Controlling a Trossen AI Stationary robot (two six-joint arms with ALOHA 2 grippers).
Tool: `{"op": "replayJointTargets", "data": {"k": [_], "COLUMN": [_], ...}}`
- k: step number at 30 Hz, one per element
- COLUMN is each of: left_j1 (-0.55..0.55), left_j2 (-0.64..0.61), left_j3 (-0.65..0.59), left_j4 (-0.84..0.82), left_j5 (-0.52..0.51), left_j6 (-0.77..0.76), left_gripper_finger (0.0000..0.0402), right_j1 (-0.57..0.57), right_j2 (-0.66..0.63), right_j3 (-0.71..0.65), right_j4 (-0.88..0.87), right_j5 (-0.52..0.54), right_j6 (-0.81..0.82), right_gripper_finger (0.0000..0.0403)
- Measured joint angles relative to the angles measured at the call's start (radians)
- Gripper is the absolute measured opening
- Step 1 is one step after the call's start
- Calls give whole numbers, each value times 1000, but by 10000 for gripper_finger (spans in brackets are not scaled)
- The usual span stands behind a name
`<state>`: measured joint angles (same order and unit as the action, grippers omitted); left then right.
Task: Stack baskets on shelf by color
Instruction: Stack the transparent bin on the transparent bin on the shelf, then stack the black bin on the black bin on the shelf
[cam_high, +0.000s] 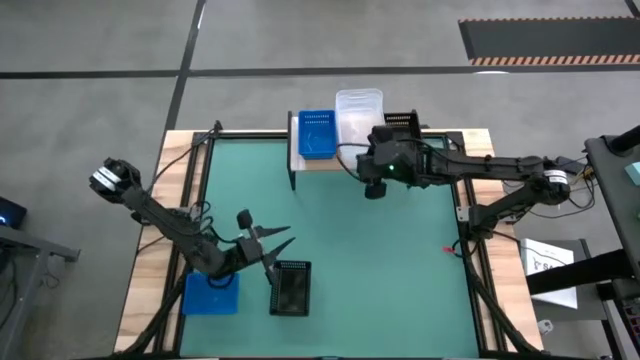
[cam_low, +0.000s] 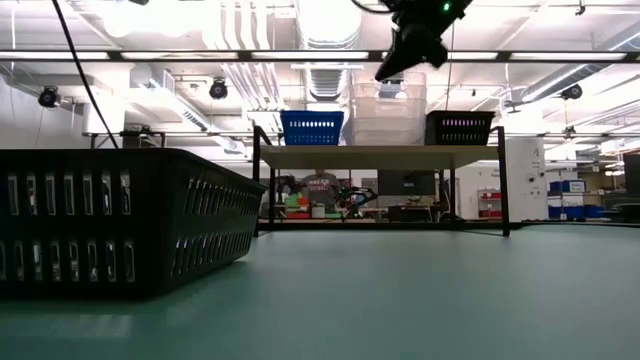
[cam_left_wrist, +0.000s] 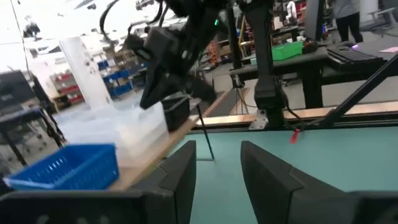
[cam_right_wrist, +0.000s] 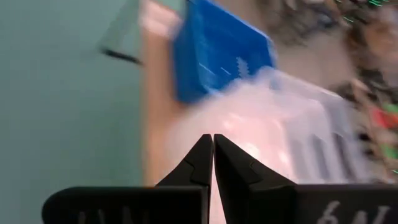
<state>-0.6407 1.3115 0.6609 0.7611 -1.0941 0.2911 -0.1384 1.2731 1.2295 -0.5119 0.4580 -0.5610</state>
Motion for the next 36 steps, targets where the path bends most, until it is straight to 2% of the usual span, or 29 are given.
{"op": "replayJointTargets", "data": {"k": [4, 6, 12, 18, 20, 23, 25, 27, 32, 34, 36], "left_j1": [0, -3, -15, -15, -15, -8, 4, 15, 21, 21, 21], "left_j2": [52, 73, 121, 140, 130, 114, 114, 123, 208, 251, 287], "left_j3": [4, 5, 14, 43, 70, 125, 176, 243, 462, 541, 604], "left_j4": [0, -1, -10, -47, -128, -351, -531, -737, -1352, -1556, -1678], "left_j5": [0, -1, 3, 47, 52, 80, 181, 329, 844, 1030, 1168], "left_j6": [-123, -192, -375, -394, -442, -579, -702, -833, -1180, -1253, -1265], "left_gripper_finger": [111, 111, 111, 111, 111, 111, 111, 111, 94, 76, 56], "right_j1": [42, 73, 182, 250, 266, 280, 285, 287, 287, 287, 287], "right_j2": [-23, -38, -114, -179, -198, -213, -218, -220, -211, -205, -197], "right_j3": [-15, -46, -222, -404, -447, -483, -494, -498, -500, -500, -500], "right_j4": [4, 37, 228, 391, 414, 436, 437, 440, 439, 440, 441], "right_j5": [-183, -233, -244, -257, -257, -257, -257, -256, -256, -257, -256], "right_j6": [73, 91, 90, 115, 117, 129, 143, 154, 169, 177, 181], "right_gripper_finger": [8, 8, 8, 8, 8, 8, 8, 8, 9, 9, 9]}}
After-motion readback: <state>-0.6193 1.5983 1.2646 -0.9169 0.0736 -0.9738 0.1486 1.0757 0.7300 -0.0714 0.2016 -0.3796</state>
